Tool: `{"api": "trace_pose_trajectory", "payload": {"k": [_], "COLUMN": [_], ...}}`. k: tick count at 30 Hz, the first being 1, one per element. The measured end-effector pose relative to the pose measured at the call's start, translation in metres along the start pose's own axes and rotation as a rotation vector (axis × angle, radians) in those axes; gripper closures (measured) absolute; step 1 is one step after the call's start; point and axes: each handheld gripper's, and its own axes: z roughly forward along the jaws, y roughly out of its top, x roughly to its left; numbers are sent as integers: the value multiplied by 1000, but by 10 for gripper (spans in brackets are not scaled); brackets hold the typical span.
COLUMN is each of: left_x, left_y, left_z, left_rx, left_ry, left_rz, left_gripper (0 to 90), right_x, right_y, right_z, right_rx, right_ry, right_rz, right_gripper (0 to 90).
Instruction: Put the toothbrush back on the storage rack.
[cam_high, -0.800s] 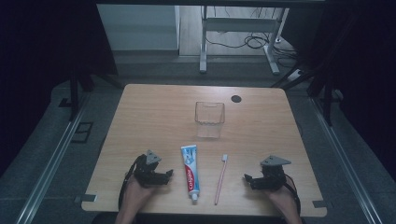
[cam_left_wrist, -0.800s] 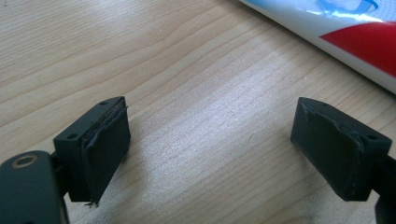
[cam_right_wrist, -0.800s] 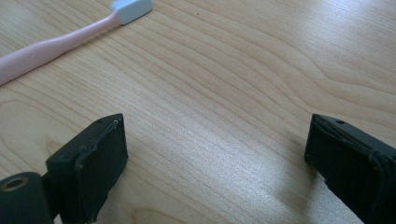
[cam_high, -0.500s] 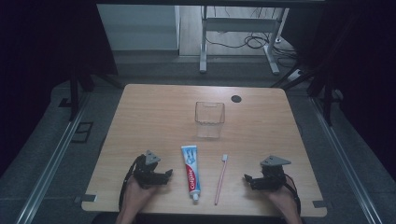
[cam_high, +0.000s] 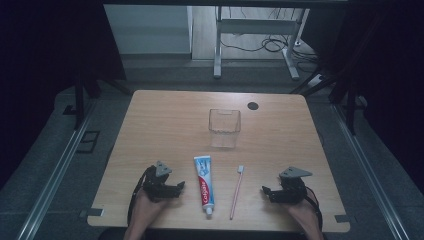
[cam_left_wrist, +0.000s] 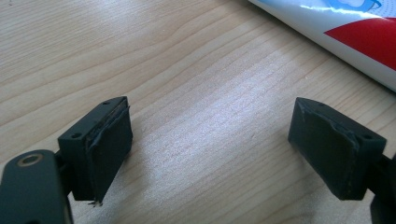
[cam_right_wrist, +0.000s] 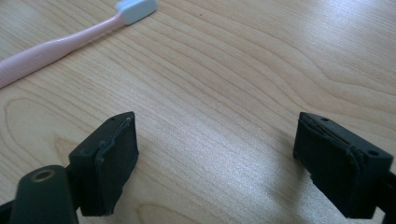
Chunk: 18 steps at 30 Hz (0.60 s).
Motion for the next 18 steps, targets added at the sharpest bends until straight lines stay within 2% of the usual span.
{"api": "trace_pose_trajectory", "payload": {"k": [7,18], "left_x": [0,0], "left_y": [0,0], "left_z": [0,0], "left_rx": [0,-1], "left_ry": [0,0], "left_rz": [0,-1], "left_gripper": [137,137], "right_x": [-1,2], "right_y": [1,6], "right_z": [-4,-15], "right_rx": [7,-20], "right_ry": [11,41], "right_rz": [10,3], "right_gripper": [217,352]}}
